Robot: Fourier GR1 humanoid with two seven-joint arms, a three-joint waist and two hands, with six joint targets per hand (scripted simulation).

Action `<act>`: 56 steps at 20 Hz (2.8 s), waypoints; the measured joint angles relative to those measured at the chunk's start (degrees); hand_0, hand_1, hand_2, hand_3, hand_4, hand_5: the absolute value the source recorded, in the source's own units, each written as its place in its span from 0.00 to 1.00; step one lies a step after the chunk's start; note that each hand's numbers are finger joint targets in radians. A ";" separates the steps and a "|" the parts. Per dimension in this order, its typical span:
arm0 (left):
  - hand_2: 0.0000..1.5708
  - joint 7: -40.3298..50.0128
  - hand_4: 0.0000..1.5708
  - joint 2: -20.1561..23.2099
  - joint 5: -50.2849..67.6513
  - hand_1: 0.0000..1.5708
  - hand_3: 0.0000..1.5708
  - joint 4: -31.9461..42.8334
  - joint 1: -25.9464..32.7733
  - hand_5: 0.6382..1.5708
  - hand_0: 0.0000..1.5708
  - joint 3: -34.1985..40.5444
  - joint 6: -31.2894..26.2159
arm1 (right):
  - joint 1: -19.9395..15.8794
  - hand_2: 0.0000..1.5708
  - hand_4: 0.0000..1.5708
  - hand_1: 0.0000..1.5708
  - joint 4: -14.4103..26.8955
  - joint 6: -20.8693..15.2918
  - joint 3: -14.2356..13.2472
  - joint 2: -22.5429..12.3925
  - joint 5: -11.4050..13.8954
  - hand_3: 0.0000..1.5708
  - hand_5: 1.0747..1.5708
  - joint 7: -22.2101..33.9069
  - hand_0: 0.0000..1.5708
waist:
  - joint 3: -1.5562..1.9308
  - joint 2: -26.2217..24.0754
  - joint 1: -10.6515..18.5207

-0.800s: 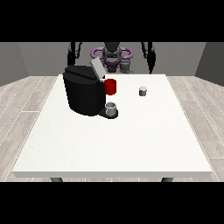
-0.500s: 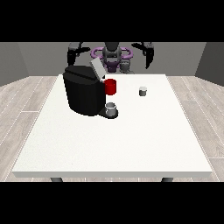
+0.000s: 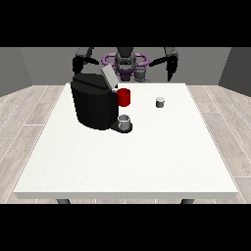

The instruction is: Insert the coffee pod into the coffee machine and close the lid

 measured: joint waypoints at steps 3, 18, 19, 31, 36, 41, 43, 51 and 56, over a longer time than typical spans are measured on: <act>0.00 -0.83 0.00 2.16 -2.73 0.00 0.00 3.69 -2.19 1.00 0.00 0.83 0.03 | -1.04 0.00 0.15 0.00 -0.25 0.13 0.50 0.20 0.28 0.00 1.00 -0.48 0.00 | 0.00 1.74 -1.42; 0.00 -6.54 0.00 10.22 -17.69 0.00 0.00 26.64 -16.30 1.00 0.00 3.02 4.99 | -6.76 0.00 0.30 0.00 0.55 -0.71 2.82 1.35 2.62 0.00 1.00 -1.54 0.00 | -0.03 12.40 -7.33; 0.00 -6.56 0.00 10.73 -18.26 0.00 0.00 28.13 -17.41 1.00 0.00 3.16 4.93 | -7.52 0.00 0.29 0.00 0.73 -0.78 2.62 1.15 2.66 0.00 1.00 -1.20 0.00 | -0.03 13.20 -7.51; 0.00 -7.23 0.00 12.85 -24.60 0.00 0.00 39.84 -25.82 1.00 0.00 1.31 1.26 | -12.61 0.00 0.21 0.00 9.00 -2.26 -0.77 0.22 2.70 0.00 1.00 -4.51 0.00 | 0.27 14.89 -6.34; 0.12 -9.28 0.00 12.97 -25.18 0.00 0.00 42.69 -27.54 1.00 0.00 2.01 0.40 | -14.53 0.00 0.25 0.00 10.36 -3.36 -1.65 0.23 2.70 0.00 1.00 -4.26 0.00 | 0.64 15.14 -6.12; 0.70 -10.68 0.00 13.89 -26.24 0.65 0.60 44.17 -28.41 1.00 0.65 2.78 1.25 | -14.62 0.00 0.25 0.00 11.28 -3.43 -1.51 0.65 2.60 0.00 1.00 -4.75 0.00 | 0.82 15.31 -6.69; 0.73 -10.29 0.00 13.56 -27.25 0.68 0.69 44.88 -28.89 1.00 0.68 2.45 1.74 | -14.40 0.00 0.26 0.00 12.18 -3.45 -1.42 0.89 2.58 0.00 1.00 -4.68 0.00 | 0.69 14.46 -6.62; 0.79 -8.31 0.00 10.50 -32.75 0.80 0.70 44.02 -29.43 1.00 0.80 -0.91 5.63 | -15.36 0.00 0.21 0.00 17.71 -4.22 -2.71 1.07 2.56 0.00 1.00 -6.81 0.00 | 0.65 12.38 -5.41; 0.84 -8.21 0.04 8.98 -34.36 0.84 0.73 44.84 -28.50 1.00 0.84 -2.09 5.55 | -14.38 0.00 0.23 0.00 18.04 -4.21 -1.98 1.01 2.89 0.00 1.00 -5.36 0.00 | 0.63 10.02 -6.04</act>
